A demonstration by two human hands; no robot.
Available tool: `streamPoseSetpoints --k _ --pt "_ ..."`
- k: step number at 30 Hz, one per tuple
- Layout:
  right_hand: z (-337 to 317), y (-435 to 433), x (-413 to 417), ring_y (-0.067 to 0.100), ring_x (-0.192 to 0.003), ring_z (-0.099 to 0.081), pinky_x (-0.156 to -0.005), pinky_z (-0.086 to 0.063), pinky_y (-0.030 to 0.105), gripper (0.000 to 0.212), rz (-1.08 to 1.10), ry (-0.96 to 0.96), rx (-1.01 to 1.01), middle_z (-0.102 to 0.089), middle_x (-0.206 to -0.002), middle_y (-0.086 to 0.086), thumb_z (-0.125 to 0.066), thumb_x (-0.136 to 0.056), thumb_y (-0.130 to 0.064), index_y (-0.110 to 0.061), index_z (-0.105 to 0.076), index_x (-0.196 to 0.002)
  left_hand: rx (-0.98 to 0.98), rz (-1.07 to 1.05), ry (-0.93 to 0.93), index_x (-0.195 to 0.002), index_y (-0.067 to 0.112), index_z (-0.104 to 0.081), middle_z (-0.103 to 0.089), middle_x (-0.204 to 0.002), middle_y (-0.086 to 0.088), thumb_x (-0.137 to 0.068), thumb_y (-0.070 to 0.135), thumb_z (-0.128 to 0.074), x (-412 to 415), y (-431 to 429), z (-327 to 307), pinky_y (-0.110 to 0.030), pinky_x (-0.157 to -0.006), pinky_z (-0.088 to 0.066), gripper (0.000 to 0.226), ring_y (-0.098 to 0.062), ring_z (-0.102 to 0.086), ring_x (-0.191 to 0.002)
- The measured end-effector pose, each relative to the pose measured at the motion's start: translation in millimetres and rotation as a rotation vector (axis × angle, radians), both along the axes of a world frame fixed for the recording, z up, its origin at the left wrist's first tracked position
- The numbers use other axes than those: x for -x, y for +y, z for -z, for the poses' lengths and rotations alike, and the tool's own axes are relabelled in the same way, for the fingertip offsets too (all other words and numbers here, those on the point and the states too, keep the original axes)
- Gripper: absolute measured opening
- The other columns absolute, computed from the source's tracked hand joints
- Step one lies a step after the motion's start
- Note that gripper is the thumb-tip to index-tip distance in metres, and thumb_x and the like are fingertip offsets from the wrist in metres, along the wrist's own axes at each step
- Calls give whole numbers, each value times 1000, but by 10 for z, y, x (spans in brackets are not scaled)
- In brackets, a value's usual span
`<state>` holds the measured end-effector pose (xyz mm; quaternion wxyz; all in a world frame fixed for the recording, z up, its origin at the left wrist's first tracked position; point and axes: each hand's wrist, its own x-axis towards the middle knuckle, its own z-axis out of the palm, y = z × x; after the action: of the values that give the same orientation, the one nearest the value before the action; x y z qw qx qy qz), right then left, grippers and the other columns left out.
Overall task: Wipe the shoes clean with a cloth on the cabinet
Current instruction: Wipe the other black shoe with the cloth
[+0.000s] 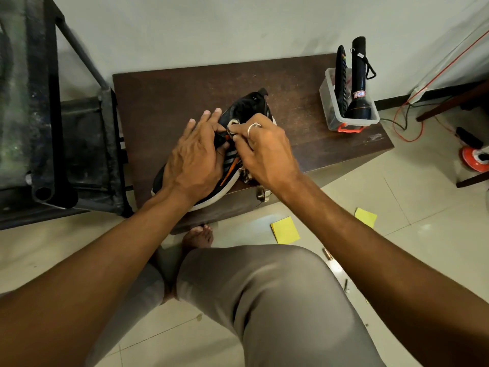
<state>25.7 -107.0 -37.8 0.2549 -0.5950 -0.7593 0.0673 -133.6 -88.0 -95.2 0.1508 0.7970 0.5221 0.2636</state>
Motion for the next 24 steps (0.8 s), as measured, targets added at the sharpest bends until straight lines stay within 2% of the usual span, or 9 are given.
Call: streamPoseSetpoints --k 3,5,7,10,13,15,17,21,24 --pt "-31 68 -163 18 -83 -61 -69 -55 33 22 69 -122 -25 -61 -103 5 -60 -100 -18 -12 -74 -117 6 -14 -17 -157 8 -29 -44 -157 -7 -107 30 -43 -10 0 -9 -26 -126 -7 56 -15 -22 -154" --pt "7 46 -49 20 -82 -60 -69 -56 38 22 76 -121 2 -61 -100 6 -59 -100 -16 -10 -74 -114 -2 -9 -6 -156 7 -29 -42 -158 -8 -107 29 -43 0 7 3 -27 -127 -8 56 -16 -23 -154" --pt "34 9 51 18 -86 -63 -75 -57 38 22 45 -1 56 -64 -100 5 -61 -99 -15 -12 -76 -114 -13 -5 5 -155 5 -30 -37 -161 -8 -107 29 -42 3 6 8 -28 -127 -8 55 -17 -23 -154" --pt "-63 3 -97 6 -100 -67 -93 -54 25 22 29 245 157 -72 -106 -3 -67 -97 -16 -15 -77 -116 -18 -20 -4 -156 7 -30 -37 -161 -8 -107 30 -44 -12 -18 -23 -25 -125 -7 56 -12 -19 -152" --pt "-40 -31 -236 15 -92 -65 -80 -57 30 20 61 61 50 -68 -105 3 -64 -98 -17 -13 -76 -115 -3 -43 -34 -157 9 -28 -38 -160 -7 -107 29 -46 -19 -24 -39 -23 -123 -5 57 -5 -13 -148" --pt "82 -59 -164 21 -87 -60 -71 -57 38 18 61 -114 -10 -63 -102 7 -60 -99 -15 -8 -75 -107 -5 -27 -24 -158 9 -28 -43 -158 -7 -107 30 -44 -9 -6 -15 -25 -125 -6 58 -12 -18 -153" --pt "151 -103 -37 25 -86 -59 -67 -56 45 21 21 -140 41 -62 -98 10 -55 -97 -14 -3 -73 -97 -6 -7 -17 -157 7 -27 -47 -154 -7 -107 30 -43 -3 7 13 -26 -126 -7 58 -15 -21 -154" --pt "37 -161 -104 23 -96 -63 -74 -55 35 23 -178 -157 129 -68 -107 6 -58 -97 -15 -11 -76 -110 -8 -17 -43 -158 8 -28 -42 -158 -7 -108 27 -43 2 -12 -15 -14 -121 2 56 -8 -14 -151" --pt "-41 -17 -286 24 -99 -57 -74 -56 41 21 -153 -312 67 -65 -113 6 -56 -101 -15 -11 -74 -110 -7 -21 -60 -158 10 -28 -40 -159 -5 -108 26 -42 -1 -5 -16 -10 -118 4 55 -5 -12 -150"
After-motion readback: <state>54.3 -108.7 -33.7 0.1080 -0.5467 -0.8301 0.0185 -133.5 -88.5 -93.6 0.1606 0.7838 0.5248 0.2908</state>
